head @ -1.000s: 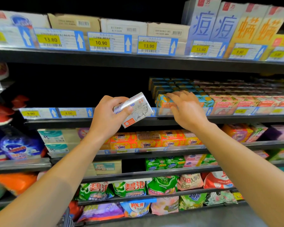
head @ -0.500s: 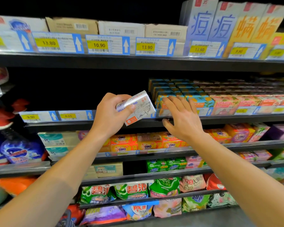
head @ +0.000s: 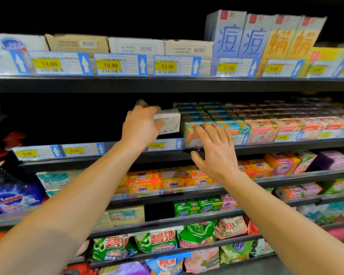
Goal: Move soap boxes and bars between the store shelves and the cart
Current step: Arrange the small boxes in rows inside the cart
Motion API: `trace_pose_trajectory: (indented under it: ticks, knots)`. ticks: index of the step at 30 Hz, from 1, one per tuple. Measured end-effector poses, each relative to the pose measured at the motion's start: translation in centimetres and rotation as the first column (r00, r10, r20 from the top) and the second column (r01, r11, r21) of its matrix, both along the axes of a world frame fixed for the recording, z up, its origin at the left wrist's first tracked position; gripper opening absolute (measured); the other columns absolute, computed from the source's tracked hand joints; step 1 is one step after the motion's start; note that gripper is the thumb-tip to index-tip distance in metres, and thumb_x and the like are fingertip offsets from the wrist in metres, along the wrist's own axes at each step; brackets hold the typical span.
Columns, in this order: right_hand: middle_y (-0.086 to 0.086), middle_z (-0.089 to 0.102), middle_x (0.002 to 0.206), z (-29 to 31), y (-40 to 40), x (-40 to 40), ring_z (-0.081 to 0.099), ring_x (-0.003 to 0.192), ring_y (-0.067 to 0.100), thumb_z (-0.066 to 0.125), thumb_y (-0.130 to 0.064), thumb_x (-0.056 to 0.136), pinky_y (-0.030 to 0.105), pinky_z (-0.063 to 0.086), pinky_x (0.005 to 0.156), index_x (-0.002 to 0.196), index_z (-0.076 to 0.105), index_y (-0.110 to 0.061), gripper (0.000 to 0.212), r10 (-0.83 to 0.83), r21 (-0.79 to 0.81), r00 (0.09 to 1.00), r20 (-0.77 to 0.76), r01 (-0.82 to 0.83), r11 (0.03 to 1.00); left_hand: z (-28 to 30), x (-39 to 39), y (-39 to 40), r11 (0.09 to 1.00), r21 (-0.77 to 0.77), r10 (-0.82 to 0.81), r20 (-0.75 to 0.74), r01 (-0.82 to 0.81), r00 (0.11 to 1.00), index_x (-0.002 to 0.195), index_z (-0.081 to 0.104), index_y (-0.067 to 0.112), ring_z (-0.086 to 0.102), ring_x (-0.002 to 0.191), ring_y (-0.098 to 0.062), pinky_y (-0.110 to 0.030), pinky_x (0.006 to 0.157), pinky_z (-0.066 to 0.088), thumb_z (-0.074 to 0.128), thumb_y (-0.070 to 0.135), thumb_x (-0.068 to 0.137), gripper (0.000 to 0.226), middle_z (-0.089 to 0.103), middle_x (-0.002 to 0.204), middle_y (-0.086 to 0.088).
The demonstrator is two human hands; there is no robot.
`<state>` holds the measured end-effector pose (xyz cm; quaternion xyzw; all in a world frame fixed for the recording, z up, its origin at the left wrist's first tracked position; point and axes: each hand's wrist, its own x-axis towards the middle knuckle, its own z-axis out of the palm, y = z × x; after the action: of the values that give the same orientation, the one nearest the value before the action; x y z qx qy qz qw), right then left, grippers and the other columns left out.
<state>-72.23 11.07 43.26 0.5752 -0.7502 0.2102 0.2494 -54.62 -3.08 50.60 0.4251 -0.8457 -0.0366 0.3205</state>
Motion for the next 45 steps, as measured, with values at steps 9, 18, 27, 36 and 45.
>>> trace_pose_trajectory:
  ticks: [9, 18, 27, 36, 45]
  knots:
    - [0.006, 0.048, 0.145, 0.1, 0.2, -0.1, 0.034, 0.138, 0.029, 0.049, -0.048, 0.086, 0.051, 0.024, 0.118, 0.142, 0.048, -0.015, 0.064, 0.008, -0.088, 0.998, 0.060, -0.002, 0.996, -0.4, -3.0, -0.9, 0.984, 0.180, -0.054, 0.192, 0.019, 0.980, 0.126, 0.060, 0.033, 0.062, 0.105, -0.025, -0.033, 0.078, 0.054, 0.061, 0.036, 0.091, 0.034, 0.065, 0.119, -0.003]
    - [0.005, 0.051, 0.143, 1.5, -0.9, 0.1, 0.035, 0.139, 0.028, 0.047, -0.047, 0.086, 0.052, 0.024, 0.117, 0.139, 0.053, -0.016, 0.062, 0.033, -0.088, 0.997, 0.067, -0.027, 0.996, 0.2, -4.1, -3.9, 0.971, 0.206, 0.054, 0.320, -0.125, 0.946, 0.134, 0.054, 0.021, 0.048, 0.125, -0.030, -0.040, 0.098, 0.046, 0.055, 0.031, 0.098, 0.037, 0.046, 0.137, -0.011]
    - [0.005, 0.053, 0.141, 1.3, -1.7, 0.3, 0.039, 0.137, 0.029, 0.051, -0.044, 0.086, 0.050, 0.020, 0.120, 0.137, 0.055, -0.016, 0.058, 0.045, -0.103, 0.998, 0.033, -0.041, 0.994, -0.4, -7.4, -5.6, 0.975, 0.188, 0.064, 0.286, -0.121, 0.956, 0.130, 0.059, 0.021, 0.051, 0.123, -0.033, -0.041, 0.100, 0.046, 0.057, 0.030, 0.097, 0.034, 0.049, 0.136, -0.012]
    - [0.005, 0.052, 0.142, 1.3, -1.6, 1.7, 0.036, 0.139, 0.030, 0.048, -0.046, 0.086, 0.048, 0.015, 0.119, 0.136, 0.056, -0.016, 0.059, 0.005, -0.074, 0.999, 0.052, -0.001, 0.997, -0.7, -7.0, -6.2, 0.978, 0.205, -0.014, 0.253, -0.040, 0.967, 0.135, 0.054, 0.019, 0.047, 0.128, -0.032, -0.039, 0.101, 0.043, 0.053, 0.028, 0.100, 0.037, 0.049, 0.140, -0.013]
    - [0.007, 0.042, 0.153, 2.4, -0.3, 4.0, 0.028, 0.145, 0.034, 0.046, -0.050, 0.086, 0.055, 0.016, 0.120, 0.146, 0.044, -0.019, 0.068, -0.094, 0.044, 0.994, 0.061, 0.092, 0.995, -0.9, -4.5, -4.8, 0.951, 0.310, -0.081, 0.247, 0.000, 0.966, 0.151, 0.028, 0.038, 0.021, 0.146, -0.032, -0.048, 0.118, 0.023, 0.055, 0.043, 0.091, 0.066, 0.025, 0.160, -0.003]
